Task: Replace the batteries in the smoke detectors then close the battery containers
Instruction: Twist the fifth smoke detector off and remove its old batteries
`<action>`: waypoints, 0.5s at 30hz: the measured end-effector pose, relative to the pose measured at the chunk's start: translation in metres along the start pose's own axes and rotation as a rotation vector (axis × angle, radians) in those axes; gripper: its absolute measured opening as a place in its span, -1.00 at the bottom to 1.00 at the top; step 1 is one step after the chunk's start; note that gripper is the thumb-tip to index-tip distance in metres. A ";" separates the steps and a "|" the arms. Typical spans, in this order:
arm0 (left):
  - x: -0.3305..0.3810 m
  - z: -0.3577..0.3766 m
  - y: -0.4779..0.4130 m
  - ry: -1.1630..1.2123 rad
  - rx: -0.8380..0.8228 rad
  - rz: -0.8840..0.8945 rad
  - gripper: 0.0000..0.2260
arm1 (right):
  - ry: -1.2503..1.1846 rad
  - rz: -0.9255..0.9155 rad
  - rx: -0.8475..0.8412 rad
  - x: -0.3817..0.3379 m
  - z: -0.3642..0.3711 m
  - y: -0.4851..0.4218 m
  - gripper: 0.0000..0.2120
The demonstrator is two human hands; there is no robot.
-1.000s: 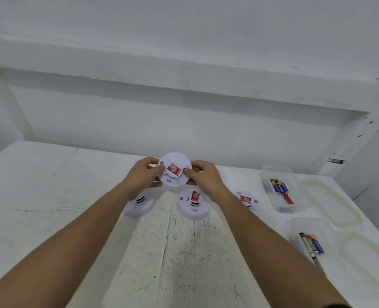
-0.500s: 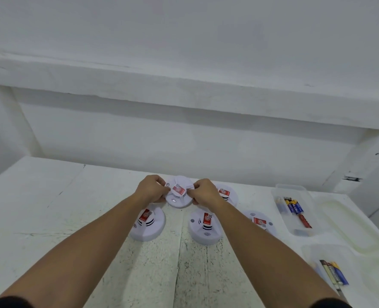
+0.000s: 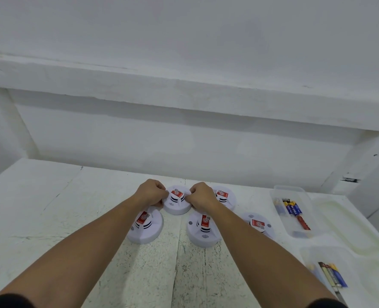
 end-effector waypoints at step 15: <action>0.075 0.088 0.003 -0.578 -0.052 0.470 -0.73 | 0.086 0.097 0.335 0.045 -0.096 0.005 -0.86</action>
Point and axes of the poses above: each hand's wrist, its own y-axis away from the middle knuckle, its own z-axis out of the palm, x = y × z, the point moved 5 cm from there along -y, towards the middle knuckle, and after that the axes turned 5 degrees about y, right-handed, at the moved point
